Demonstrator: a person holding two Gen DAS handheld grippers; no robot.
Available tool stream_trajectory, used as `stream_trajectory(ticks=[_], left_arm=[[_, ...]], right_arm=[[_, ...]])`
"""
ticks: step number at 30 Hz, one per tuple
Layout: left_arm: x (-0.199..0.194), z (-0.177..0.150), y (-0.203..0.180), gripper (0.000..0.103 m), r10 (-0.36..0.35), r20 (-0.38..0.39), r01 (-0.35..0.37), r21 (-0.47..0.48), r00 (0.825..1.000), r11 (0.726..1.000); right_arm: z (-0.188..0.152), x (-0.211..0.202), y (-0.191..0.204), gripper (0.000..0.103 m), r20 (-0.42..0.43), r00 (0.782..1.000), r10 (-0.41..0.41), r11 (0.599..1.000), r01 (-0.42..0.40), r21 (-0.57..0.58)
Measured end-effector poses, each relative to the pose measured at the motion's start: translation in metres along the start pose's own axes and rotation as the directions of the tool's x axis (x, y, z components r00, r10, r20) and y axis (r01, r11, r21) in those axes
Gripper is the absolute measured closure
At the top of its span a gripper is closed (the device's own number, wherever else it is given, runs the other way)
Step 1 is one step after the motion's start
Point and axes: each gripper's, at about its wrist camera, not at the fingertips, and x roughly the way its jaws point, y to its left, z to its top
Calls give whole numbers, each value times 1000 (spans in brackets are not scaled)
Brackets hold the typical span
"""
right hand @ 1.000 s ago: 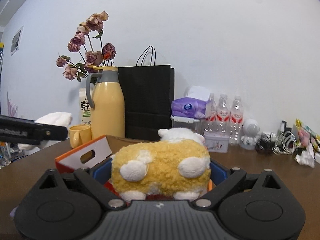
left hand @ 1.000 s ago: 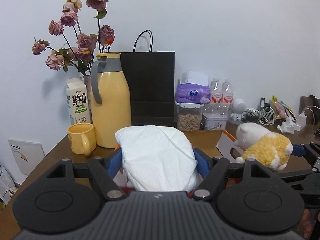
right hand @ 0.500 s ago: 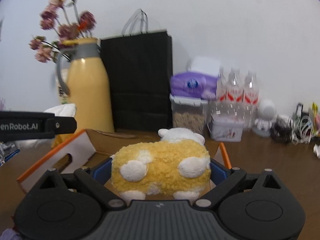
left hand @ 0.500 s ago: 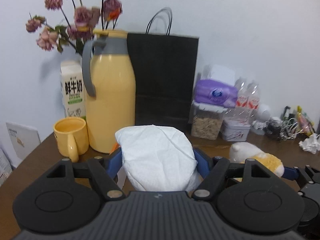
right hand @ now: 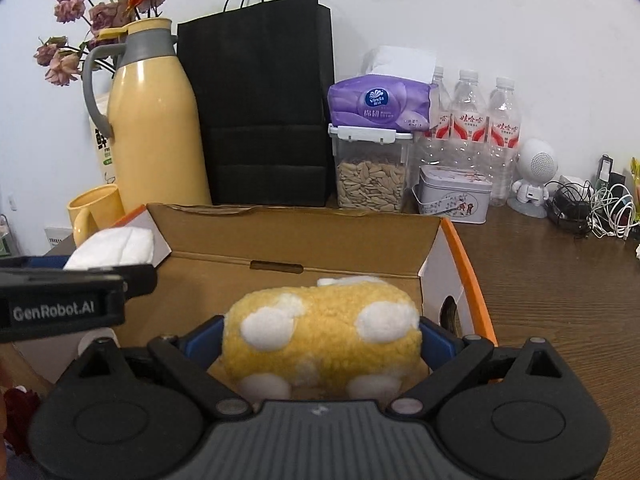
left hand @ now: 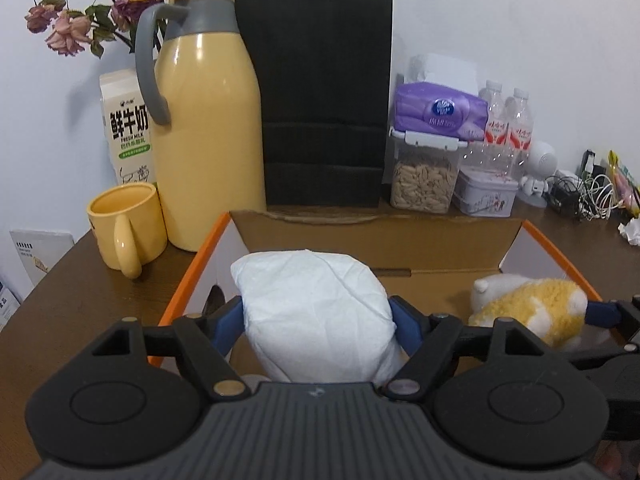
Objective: Organize objects
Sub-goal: 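Lower cloth and plush into the box and open both tools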
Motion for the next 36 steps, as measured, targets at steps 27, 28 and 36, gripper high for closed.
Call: stream_trajectory(ticks=[27,28,36], left_arm=[[-50,7,-5,0,-17,134,20,-20,991,1000],[-56,8,-4,0,-26,145,30,-25,989,999],[-122,2,8,0,-88,207,96,-33,975,995]], right_arm=[[2,-55,0,0,128,992,11,999,-7,-32],[2,-60,0,0,140,990,15,999,-11,-30],[-10,-124,-3,0,230,972,45,999,-40,-27]])
